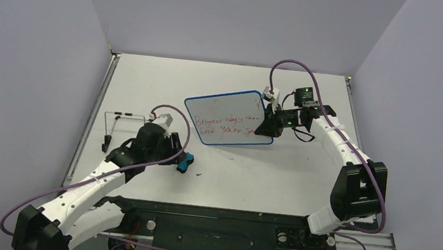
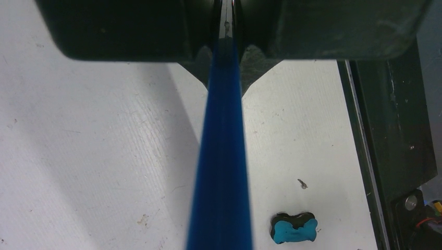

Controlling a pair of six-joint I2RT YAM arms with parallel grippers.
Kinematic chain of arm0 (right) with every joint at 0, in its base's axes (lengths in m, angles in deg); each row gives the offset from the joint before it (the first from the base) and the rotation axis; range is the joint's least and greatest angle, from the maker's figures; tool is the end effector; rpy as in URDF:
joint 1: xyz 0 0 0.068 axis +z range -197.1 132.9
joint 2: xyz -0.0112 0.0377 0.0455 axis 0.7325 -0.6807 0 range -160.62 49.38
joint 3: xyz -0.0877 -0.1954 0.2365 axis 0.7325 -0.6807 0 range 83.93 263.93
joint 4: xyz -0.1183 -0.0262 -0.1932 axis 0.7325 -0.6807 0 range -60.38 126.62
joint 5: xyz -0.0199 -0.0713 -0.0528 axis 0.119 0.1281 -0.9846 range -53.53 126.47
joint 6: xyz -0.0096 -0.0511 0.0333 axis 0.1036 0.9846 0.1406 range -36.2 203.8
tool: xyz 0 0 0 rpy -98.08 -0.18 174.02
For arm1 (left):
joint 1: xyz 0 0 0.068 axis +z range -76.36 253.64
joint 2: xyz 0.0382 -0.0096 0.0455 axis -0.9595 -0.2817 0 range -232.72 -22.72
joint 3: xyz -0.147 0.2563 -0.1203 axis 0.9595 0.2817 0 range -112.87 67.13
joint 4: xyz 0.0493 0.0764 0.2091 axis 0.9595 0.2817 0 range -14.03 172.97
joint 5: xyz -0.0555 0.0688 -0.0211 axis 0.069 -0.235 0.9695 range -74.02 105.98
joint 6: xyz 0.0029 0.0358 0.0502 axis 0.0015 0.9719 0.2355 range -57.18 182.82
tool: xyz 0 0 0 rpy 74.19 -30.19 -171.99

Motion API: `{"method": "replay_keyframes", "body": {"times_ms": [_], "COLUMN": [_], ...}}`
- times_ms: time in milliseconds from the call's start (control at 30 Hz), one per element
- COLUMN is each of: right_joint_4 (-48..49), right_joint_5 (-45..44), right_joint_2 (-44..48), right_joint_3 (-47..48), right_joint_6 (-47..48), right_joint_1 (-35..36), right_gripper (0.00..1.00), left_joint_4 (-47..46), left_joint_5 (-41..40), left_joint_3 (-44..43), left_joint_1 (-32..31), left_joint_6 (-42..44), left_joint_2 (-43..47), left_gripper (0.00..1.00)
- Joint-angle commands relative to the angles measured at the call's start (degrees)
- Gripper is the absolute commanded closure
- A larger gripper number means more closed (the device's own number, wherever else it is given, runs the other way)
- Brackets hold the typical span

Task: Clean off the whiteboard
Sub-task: Erase the whiteboard at the whiteboard stand.

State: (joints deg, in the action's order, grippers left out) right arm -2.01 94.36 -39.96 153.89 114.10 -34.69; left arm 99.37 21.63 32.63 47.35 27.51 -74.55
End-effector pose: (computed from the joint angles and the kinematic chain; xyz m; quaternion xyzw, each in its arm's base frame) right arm 0.2707 0.0999 0.3285 -0.4306 0.7349 0.4221 0.3106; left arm 0.1200 -0.0643 0.2749 -0.0509 0.9067 -0.2517 0.3347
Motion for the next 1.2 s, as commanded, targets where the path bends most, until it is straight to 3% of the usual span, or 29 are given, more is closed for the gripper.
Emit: {"method": "replay_keyframes", "body": {"times_ms": [0, 133, 433, 800, 1000, 1167], "right_joint_4": [2.0, 2.1, 1.9, 1.5, 1.1, 0.9], "right_joint_5": [-1.3, -1.1, -0.9, -0.5, -0.2, 0.1], "right_joint_2": [0.7, 0.3, 0.0, -0.4, -0.3, -0.5], "right_joint_3": [-0.2, -0.3, -0.3, -0.3, -0.2, 0.0], "right_joint_6": [-0.2, -0.3, -0.3, 0.0, 0.3, 0.5], "right_joint_1": [-0.3, -0.3, -0.6, -0.8, -1.0, -1.0], "right_gripper": [1.0, 1.0, 1.0, 1.0, 1.0, 1.0], "left_joint_4": [5.9, 7.5, -0.8, -3.1, -2.3, -2.0], "left_joint_5": [-19.4, -23.5, -17.0, -16.2, -16.2, -15.9], "left_joint_3": [-2.5, -4.2, -8.3, -10.7, -11.2, -10.8], "left_joint_1": [-7.8, -10.1, -12.5, -12.5, -12.5, -12.5], "left_joint_6": [-2.9, -2.2, 9.6, 12.5, 12.2, 11.7], "left_joint_2": [-2.9, -11.0, -21.4, -28.7, -30.8, -31.3], "left_gripper": [0.53, 0.53, 0.5, 0.49, 0.6, 0.62]}}
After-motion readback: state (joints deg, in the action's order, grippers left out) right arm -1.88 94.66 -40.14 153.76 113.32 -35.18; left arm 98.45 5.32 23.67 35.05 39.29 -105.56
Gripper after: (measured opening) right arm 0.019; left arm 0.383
